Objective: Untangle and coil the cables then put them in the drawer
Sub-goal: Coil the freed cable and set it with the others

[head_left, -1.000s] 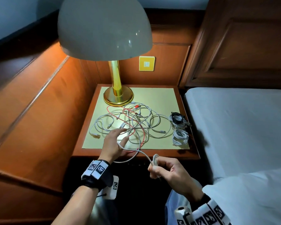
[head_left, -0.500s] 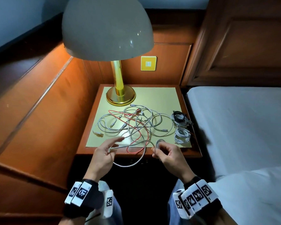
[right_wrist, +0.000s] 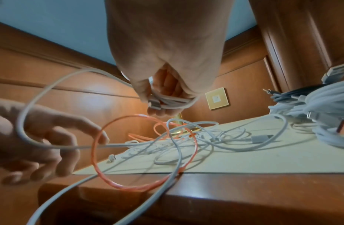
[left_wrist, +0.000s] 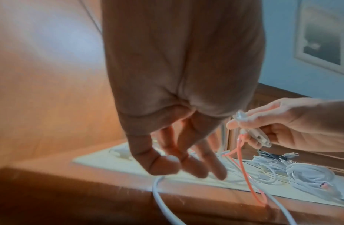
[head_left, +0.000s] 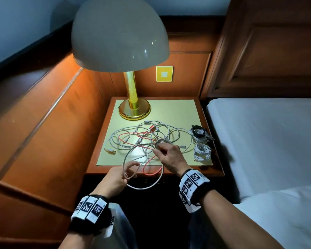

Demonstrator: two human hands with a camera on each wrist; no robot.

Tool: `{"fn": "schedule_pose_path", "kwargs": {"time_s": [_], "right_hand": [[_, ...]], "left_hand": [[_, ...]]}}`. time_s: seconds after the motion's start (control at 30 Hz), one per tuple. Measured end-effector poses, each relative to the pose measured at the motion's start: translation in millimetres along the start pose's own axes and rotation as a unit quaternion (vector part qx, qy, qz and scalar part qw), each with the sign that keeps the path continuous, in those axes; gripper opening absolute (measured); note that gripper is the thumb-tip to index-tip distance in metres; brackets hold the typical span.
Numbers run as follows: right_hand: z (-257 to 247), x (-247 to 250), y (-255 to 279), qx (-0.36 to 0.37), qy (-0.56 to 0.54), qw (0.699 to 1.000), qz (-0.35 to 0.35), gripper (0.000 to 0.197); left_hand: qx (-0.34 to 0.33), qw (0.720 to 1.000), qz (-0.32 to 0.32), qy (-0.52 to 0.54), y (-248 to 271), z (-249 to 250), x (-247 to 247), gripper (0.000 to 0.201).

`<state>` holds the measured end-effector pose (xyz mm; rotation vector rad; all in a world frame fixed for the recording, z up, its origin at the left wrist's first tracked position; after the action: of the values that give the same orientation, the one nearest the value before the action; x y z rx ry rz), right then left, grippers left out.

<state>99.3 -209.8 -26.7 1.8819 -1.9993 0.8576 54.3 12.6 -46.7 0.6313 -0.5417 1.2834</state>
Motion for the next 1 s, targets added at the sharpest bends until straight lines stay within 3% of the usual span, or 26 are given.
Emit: {"fn": "schedule_pose_path", "kwargs": {"time_s": [0.07,0.13,0.2,0.63,0.77,0.9,1.0], "right_hand": [[8,-7,-7,-0.003,0.011,1.0,-0.017,0.026],[18,-14,-10,-0.013,0.015,0.999,-0.032,0.023],[25,-18,-10,-0.023,0.022,0.999,-0.041,0.023],[40,-35,-15,-0.038,0.044,0.998,-0.016,0.026],[42,-39,-18,-0.047,0.049,0.997,-0.022,0.029],[42,-42,-20,-0.051,0.056,0.997,-0.021,0.03],[44,-43,-22,-0.061,0.064,0.996,-0.023,0.03]], "left_hand": [[-0.012,1.0,-0.001,-0.026,-9,5,5,0.07],[-0.035,0.999,0.026,-0.026,-18,9,7,0.039],[-0.017,0.999,0.05,0.007,-28,15,7,0.025],[0.061,0.991,0.105,-0.053,-83,16,-26,0.037],[0.099,0.984,0.121,-0.086,-92,10,-38,0.026],[0.136,0.979,0.137,-0.059,-93,15,-39,0.015],[0.133,0.978,0.163,-0.005,-88,18,-30,0.018]]}}
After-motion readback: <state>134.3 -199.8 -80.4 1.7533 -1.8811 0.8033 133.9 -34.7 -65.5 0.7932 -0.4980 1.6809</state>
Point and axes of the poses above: each hand's wrist, its own y-axis away from the middle knuckle, its own x-axis out of the back of the hand, z = x × y, the point moved 4 cm from there along -y, towards the middle knuckle, and after that the axes turned 13 degrees about z, right-handed, at the moved point
